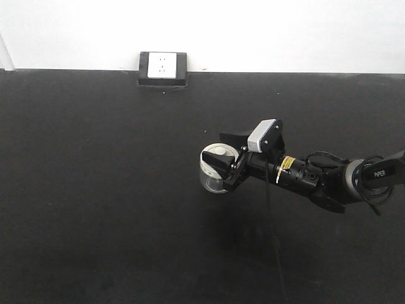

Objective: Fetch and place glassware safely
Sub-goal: 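Open the right gripper and withdraw it from the jar lid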

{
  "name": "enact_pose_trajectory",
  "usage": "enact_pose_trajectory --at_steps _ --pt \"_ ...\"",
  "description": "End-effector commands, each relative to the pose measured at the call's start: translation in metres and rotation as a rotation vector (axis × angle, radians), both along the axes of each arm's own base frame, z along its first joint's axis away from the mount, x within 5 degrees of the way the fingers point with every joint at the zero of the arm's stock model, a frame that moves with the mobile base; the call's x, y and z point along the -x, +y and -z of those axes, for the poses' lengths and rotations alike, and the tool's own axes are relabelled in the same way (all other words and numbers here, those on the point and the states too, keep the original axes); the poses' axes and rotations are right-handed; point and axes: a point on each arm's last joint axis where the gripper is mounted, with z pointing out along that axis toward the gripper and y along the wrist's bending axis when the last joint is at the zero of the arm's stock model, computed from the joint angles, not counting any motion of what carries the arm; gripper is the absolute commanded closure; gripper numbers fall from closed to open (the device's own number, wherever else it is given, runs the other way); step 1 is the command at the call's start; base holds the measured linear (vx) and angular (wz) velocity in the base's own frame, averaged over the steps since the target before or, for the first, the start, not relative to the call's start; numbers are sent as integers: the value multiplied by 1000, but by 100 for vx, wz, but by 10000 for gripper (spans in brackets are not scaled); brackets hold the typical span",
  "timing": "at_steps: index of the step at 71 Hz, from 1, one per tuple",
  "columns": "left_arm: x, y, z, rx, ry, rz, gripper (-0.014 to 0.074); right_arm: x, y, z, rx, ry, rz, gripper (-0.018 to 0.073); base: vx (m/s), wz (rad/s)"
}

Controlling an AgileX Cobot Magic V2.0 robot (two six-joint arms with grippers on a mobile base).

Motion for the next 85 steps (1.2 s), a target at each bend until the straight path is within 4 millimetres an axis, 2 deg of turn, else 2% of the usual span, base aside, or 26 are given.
enact_pose_trajectory --at_steps 1,11,24,33,45,59,72,85 --pt "-1 -1 -15 18 -91 9 603 -4 -1 -29 -62 -93 7 -111 0 0" --pt "-1 -1 -15 18 -91 9 603 -5 -2 -30 -71 -94 17 -137 0 0" --pt "-1 -1 -15 18 -91 9 603 -4 -2 -32 -83 -104 10 -90 0 0" --pt "-1 -1 -15 18 -91 9 603 -3 -2 -43 -89 -125 15 -52 0 0" --pt "-1 -1 -15 18 -91 9 603 -1 -5 -71 -70 -175 38 -24 0 0" --pt "-1 -1 -15 18 -91 9 603 9 -11 -119 -61 -192 104 -23 0 0" --pt "-1 -1 -15 18 -91 9 603 32 -27 -158 -69 -158 264 -4 0 0" --pt "-1 -1 -15 18 -91 9 603 64 -51 -184 -80 -69 496 80 0 0"
